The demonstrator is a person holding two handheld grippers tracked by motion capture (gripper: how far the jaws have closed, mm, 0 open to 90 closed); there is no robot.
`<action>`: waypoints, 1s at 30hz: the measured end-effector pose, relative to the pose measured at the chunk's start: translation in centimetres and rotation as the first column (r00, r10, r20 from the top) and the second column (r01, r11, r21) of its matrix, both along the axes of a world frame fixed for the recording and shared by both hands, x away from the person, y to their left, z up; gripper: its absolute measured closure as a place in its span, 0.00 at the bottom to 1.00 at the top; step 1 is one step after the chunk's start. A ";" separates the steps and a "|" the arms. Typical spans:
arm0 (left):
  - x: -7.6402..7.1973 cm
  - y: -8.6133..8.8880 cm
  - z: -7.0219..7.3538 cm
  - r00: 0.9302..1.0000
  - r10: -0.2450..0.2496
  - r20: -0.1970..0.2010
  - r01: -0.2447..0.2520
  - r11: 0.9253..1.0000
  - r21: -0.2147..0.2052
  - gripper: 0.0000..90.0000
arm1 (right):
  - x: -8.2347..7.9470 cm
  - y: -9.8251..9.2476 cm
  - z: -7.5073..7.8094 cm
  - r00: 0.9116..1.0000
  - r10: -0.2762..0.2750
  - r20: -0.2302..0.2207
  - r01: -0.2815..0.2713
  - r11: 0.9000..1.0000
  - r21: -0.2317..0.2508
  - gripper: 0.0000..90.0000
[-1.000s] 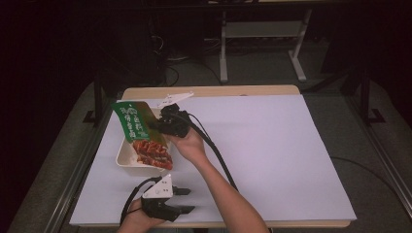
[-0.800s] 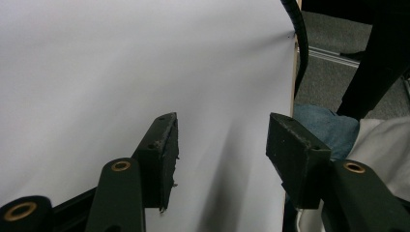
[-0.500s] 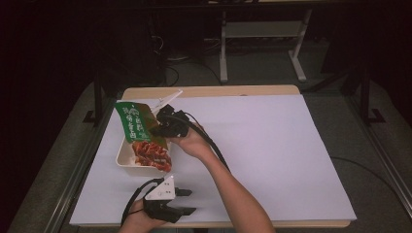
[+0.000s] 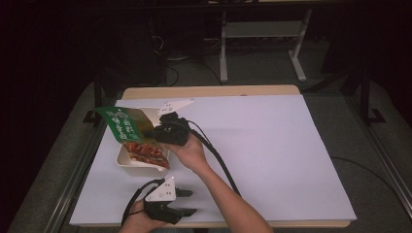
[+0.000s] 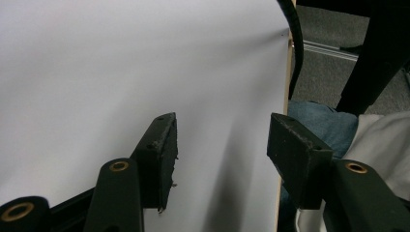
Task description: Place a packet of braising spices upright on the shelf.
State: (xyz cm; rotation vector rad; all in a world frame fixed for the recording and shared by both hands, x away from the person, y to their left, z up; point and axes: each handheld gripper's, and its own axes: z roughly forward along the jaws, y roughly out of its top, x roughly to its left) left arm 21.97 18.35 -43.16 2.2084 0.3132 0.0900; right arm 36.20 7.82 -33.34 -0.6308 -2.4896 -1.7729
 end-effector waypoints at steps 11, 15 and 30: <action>0.1 0.0 -0.1 1.000 0.008 -0.003 -0.008 1.000 0.001 0.43 | 0.2 -0.5 -2.6 0.996 -0.087 0.014 0.086 0.996 0.026 0.99; 0.1 -0.3 -0.1 1.000 0.006 -0.008 -0.006 1.000 -0.001 0.42 | 0.2 -0.6 -3.1 0.994 -0.107 0.001 0.107 0.994 0.033 0.99; 0.0 -0.1 -0.1 1.000 0.004 -0.001 -0.004 1.000 -0.002 0.41 | -1.1 -1.1 -3.3 0.999 -0.029 0.025 0.026 0.995 0.096 0.98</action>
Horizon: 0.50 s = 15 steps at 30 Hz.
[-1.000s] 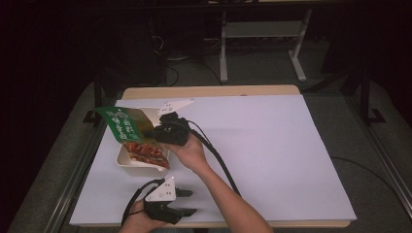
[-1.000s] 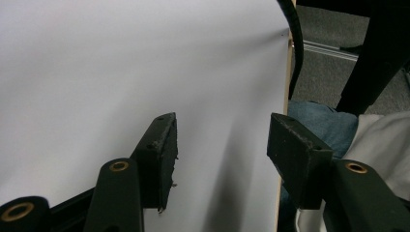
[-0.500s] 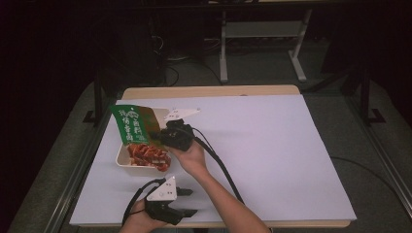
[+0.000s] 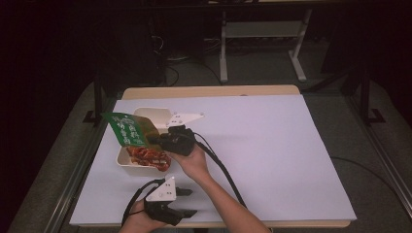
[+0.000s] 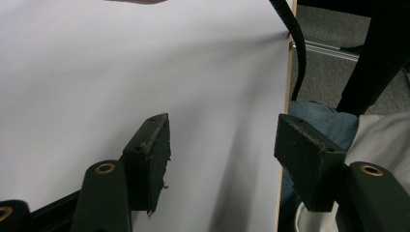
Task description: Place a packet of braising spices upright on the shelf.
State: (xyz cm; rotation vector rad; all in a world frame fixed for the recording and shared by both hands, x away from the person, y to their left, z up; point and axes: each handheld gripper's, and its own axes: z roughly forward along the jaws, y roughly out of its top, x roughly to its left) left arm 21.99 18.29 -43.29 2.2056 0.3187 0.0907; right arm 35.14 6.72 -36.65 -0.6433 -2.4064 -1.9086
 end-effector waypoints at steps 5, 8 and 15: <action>0.0 -0.1 0.0 1.000 0.002 -0.005 -0.002 1.000 -0.001 0.40 | 0.9 0.2 0.0 1.000 -0.009 0.019 0.012 0.990 -0.141 0.96; 0.0 -0.1 0.0 1.000 0.001 -0.004 -0.001 1.000 0.000 0.40 | 1.5 -0.1 -0.5 1.000 -0.016 -0.011 0.014 0.984 -0.176 0.97; 0.1 -0.2 0.0 1.000 -0.003 -0.005 0.003 1.000 -0.004 0.40 | 0.8 -0.1 -0.7 0.997 0.076 -0.016 -0.077 0.990 -0.119 0.99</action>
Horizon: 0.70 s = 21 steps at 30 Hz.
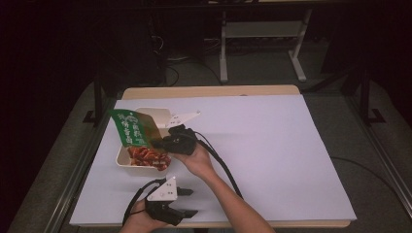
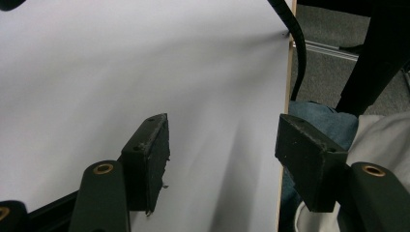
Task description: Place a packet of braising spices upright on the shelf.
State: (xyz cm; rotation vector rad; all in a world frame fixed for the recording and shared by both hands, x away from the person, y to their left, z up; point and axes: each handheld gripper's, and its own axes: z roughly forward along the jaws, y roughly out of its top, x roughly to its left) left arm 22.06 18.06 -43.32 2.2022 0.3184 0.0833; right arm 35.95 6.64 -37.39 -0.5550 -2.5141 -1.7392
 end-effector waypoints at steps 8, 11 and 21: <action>0.0 -0.1 0.0 1.000 0.002 -0.004 -0.002 1.000 0.004 0.40 | 0.2 0.0 -0.5 1.000 -0.015 0.002 0.015 0.999 -0.034 0.99; 0.0 0.0 0.0 1.000 0.007 -0.004 -0.007 1.000 0.003 0.40 | 0.9 -0.4 -0.5 0.998 -0.057 0.001 0.057 0.997 -0.043 0.97; 0.2 0.3 0.0 1.000 0.018 -0.004 -0.018 1.000 0.000 0.38 | 1.9 -0.6 -0.4 0.994 -0.113 -0.010 0.112 0.991 -0.067 0.73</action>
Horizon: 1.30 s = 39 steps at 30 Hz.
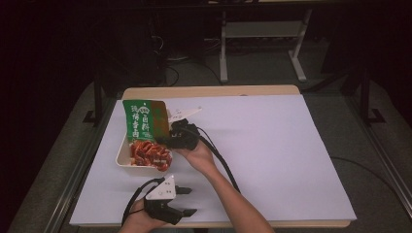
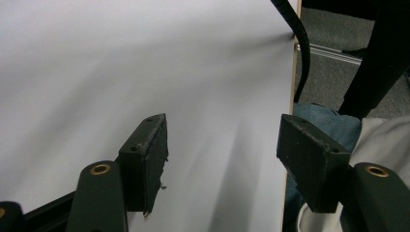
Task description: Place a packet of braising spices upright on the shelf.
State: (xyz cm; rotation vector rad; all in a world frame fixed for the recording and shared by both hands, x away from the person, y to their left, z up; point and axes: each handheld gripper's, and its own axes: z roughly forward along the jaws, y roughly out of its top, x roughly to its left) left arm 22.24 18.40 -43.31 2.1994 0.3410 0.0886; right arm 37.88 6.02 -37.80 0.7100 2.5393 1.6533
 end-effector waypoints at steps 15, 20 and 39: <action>0.0 -0.2 0.0 1.000 -0.002 -0.004 0.002 1.000 -0.002 0.38 | -0.1 1.2 -0.5 0.983 0.173 -0.060 -0.180 0.972 -0.152 0.93; 0.0 -0.1 0.1 1.000 -0.003 0.000 0.003 1.000 -0.005 0.38 | -0.9 1.6 0.4 0.988 0.157 -0.005 -0.157 0.982 -0.107 1.00; -0.1 -0.3 0.0 1.000 -0.016 0.001 0.016 1.000 -0.001 0.38 | -2.7 1.5 -2.4 0.972 0.170 0.161 -0.152 0.981 -0.117 1.00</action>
